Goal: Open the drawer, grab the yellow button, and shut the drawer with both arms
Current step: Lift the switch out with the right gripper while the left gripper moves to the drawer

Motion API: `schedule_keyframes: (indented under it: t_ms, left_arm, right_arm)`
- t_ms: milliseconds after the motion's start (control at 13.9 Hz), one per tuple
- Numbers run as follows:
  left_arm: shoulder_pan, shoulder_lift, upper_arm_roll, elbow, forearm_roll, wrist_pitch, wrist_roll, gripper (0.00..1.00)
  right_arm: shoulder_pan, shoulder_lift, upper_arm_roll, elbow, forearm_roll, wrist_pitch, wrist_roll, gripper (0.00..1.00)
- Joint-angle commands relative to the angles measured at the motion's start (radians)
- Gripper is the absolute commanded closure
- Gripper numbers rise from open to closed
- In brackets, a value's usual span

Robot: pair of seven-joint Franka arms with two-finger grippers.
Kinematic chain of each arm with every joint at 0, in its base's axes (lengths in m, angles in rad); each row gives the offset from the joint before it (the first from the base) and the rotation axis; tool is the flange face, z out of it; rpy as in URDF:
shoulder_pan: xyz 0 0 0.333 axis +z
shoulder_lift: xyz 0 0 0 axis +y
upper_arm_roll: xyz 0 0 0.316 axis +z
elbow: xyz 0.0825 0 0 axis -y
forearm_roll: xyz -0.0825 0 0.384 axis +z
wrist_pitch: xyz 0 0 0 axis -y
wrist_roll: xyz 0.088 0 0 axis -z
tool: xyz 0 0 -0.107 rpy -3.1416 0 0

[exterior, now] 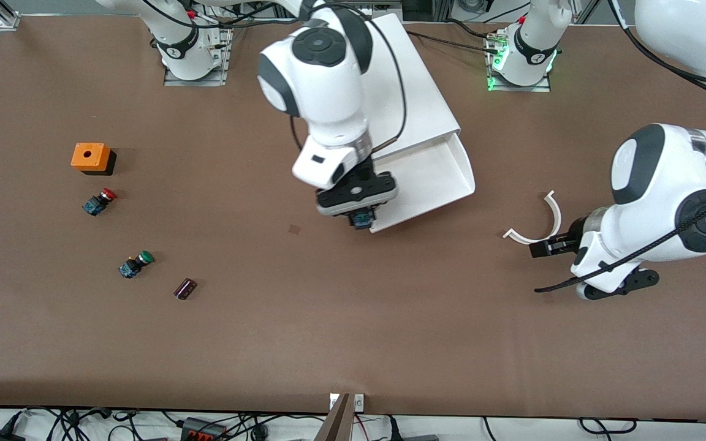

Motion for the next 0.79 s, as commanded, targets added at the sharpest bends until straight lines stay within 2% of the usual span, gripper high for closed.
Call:
schedule_keyframes:
  t_ms: [0,288,432,575,719]
  left_arm:
    - [-0.056,0.016,-0.006,0.004,-0.011,0.048,-0.122,0.0]
    - [-0.128,0.016,-0.007,-0.086,-0.04,0.195,-0.199,0.0]
    - [-0.158,0.016,-0.007,-0.12,-0.04,0.243,-0.204,0.0]
    - [-0.181,0.008,-0.007,-0.163,-0.04,0.286,-0.259,0.0]
    - [-0.211,-0.001,-0.007,-0.186,-0.04,0.293,-0.306,0.0]
  right_arm:
    - [-0.071,-0.057,0.009,-0.068,0.003,-0.105,-0.061,1.0]
    - [-0.192,-0.163,0.012,-0.308,0.005,-0.099,-0.144,1.0]
    - [-0.26,-0.17,0.014,-0.376,0.02,-0.097,-0.245,1.0]
    - [-0.314,-0.17,0.011,-0.421,0.101,-0.082,-0.265,1.0]
    - [-0.338,-0.172,0.011,-0.491,0.112,-0.029,-0.342,1.0]
